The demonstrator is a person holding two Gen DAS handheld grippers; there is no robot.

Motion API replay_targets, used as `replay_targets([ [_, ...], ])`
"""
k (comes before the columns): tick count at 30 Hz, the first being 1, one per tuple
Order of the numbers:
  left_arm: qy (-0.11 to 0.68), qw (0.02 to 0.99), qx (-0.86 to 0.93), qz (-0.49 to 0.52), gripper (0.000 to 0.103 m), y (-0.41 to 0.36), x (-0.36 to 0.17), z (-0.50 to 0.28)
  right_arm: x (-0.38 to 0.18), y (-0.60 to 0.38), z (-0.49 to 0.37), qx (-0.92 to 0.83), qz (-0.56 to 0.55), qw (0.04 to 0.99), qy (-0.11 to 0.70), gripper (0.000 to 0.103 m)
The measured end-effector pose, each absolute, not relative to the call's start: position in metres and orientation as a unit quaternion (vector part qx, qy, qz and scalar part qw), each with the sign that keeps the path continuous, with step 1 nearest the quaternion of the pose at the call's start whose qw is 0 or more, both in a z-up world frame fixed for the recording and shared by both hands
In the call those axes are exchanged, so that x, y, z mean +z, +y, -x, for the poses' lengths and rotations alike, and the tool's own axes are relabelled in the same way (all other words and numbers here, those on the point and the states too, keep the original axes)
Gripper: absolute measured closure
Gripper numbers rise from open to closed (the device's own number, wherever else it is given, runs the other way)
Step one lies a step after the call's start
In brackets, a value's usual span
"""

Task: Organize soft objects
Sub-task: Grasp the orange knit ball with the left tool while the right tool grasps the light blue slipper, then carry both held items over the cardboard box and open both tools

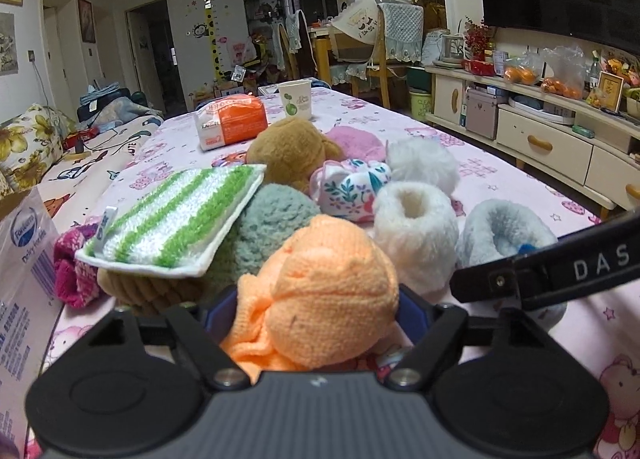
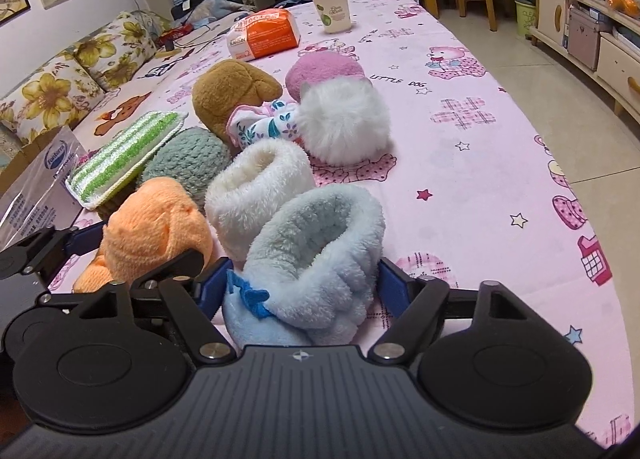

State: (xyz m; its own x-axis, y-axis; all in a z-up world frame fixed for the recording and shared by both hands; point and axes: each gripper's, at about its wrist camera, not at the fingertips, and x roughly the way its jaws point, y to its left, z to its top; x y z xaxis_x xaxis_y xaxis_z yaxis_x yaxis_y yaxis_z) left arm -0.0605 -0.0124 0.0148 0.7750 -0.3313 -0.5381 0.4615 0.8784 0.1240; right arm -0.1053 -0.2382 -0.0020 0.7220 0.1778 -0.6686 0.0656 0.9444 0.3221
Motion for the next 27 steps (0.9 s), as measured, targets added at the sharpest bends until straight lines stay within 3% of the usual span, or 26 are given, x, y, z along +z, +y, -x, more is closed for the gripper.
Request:
replay_targets([
  [3,0.265,0.933,-0.214,-0.114,0.028,-0.010,0.017,0.058,-0.002,-0.240,0.104,0.042,-0.175,0.911,0.371,0.029],
  [11,0.255,0.939,-0.217,-0.075,0.031,0.000,0.030,0.060,0.001,-0.236,0.106,0.047,-0.166,0.916,0.362,0.045],
  [27,0.209,0.954,-0.215,0.000,0.031,0.037,0.064,0.073,0.028,-0.230,0.115,0.024,-0.146,0.944,0.294,0.050],
])
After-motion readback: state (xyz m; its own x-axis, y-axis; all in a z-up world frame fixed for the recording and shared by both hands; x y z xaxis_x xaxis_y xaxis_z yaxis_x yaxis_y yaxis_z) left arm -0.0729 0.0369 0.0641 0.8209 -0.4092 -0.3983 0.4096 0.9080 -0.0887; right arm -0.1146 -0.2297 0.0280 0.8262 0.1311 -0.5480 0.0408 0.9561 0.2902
